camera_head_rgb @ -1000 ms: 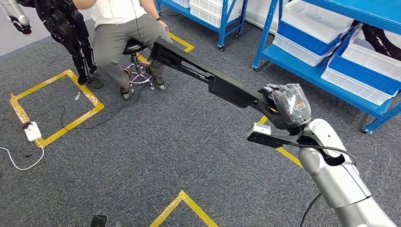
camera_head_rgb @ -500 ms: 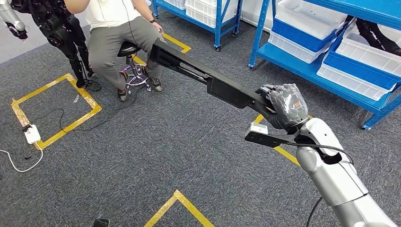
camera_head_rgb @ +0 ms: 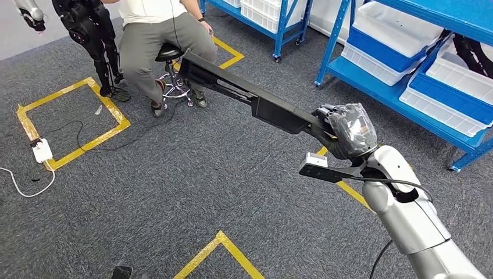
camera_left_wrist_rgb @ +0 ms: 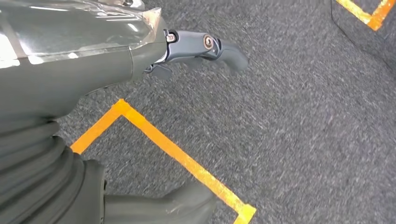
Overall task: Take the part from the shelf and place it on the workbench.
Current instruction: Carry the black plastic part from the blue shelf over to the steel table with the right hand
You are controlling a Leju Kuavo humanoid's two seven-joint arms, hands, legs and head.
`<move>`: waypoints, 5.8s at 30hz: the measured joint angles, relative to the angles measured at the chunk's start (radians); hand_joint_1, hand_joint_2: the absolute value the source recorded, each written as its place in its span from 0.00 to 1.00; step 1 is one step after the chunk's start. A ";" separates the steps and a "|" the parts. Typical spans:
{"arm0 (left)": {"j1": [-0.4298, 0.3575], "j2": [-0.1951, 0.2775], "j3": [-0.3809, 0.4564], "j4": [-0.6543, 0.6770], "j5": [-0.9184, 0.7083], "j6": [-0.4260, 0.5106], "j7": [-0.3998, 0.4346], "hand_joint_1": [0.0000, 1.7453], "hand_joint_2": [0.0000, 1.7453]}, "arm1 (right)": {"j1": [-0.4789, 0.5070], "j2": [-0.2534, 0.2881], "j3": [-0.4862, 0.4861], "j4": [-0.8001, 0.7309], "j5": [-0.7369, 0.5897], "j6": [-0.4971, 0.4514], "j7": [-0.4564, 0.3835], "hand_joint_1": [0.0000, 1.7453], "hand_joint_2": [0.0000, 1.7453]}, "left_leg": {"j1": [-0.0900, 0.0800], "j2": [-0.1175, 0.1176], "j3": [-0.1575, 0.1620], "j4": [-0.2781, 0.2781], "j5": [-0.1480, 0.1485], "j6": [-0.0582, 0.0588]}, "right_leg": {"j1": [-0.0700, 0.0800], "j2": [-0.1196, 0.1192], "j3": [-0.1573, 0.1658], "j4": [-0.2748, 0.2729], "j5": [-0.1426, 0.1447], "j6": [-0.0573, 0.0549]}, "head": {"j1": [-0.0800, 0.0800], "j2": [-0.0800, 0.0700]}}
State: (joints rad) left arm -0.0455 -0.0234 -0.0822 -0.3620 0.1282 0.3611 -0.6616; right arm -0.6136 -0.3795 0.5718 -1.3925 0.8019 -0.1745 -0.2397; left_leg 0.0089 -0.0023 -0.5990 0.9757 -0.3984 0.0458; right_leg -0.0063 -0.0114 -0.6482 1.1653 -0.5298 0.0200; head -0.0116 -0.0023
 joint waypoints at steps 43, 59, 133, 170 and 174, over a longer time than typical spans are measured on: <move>0.003 -0.004 0.000 0.000 -0.003 0.000 0.000 0.00 1.00 | -0.008 -0.006 0.008 0.002 0.010 0.013 -0.008 1.00 1.00 | -0.013 -0.019 -0.012 0.016 -0.005 -0.023 | 0.003 0.009 0.070 -0.178 0.099 0.007 | -0.001 0.000; 0.006 -0.004 0.010 0.000 -0.003 0.000 0.000 0.00 1.00 | -0.015 -0.006 0.012 0.003 0.012 0.018 -0.009 1.00 1.00 | -0.014 -0.019 -0.012 0.016 -0.005 -0.023 | 0.003 0.009 0.070 -0.178 0.099 0.007 | -0.002 0.000; 0.011 -0.008 0.010 0.000 -0.015 -0.002 0.000 0.00 1.00 | -0.020 -0.024 0.026 0.003 0.001 0.023 -0.011 1.00 1.00 | -0.014 -0.018 -0.012 0.016 -0.005 -0.023 | 0.003 0.009 0.070 -0.178 0.099 0.007 | -0.002 0.000; -0.022 -0.010 0.012 0.052 -0.019 -0.034 0.010 0.00 1.00 | -0.008 -0.014 0.026 0.005 0.050 -0.032 0.014 1.00 1.00 | -0.014 -0.018 -0.012 0.016 -0.005 -0.023 | 0.002 0.009 0.070 -0.178 0.099 0.007 | -0.002 0.000; -0.022 -0.009 0.011 0.054 -0.020 -0.035 0.011 0.00 1.00 | -0.008 -0.010 0.026 0.006 0.055 -0.040 0.014 1.00 1.00 | -0.014 -0.018 -0.012 0.016 -0.005 -0.023 | 0.002 0.009 0.070 -0.178 0.099 0.007 | -0.002 0.000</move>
State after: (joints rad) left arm -0.0679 -0.0326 -0.0710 -0.3080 0.1086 0.3264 -0.6509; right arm -0.6213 -0.3891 0.5974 -1.3867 0.8564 -0.2146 -0.2255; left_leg -0.0053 -0.0206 -0.6106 0.9917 -0.4033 0.0232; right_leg -0.0038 -0.0020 -0.5781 0.9869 -0.4308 0.0272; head -0.0132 -0.0023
